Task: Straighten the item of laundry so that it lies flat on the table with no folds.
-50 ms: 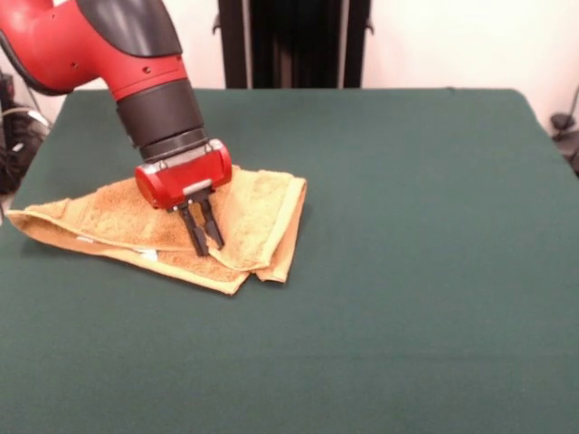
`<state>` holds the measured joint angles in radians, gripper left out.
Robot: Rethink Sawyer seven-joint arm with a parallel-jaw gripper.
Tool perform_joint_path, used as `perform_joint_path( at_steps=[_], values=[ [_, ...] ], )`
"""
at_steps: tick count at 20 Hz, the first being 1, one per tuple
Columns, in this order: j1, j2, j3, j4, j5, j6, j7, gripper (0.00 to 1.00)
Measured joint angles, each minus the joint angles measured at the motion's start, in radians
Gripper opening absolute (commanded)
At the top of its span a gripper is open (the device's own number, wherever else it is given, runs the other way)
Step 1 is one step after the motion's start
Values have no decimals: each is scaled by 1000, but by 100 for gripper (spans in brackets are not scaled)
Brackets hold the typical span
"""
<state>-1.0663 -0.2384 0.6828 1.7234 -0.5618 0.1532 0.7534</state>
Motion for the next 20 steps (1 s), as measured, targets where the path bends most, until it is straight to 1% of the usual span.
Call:
perform_joint_path(
  at_steps=[5,13,14,20],
  values=[
    [15,-16,0,3,0,16,0,0],
    [48,-95,-12,16,0,61,0,0],
    [61,-120,-23,18,0,82,0,0],
    [112,-191,-81,22,0,134,0,0]
  ],
)
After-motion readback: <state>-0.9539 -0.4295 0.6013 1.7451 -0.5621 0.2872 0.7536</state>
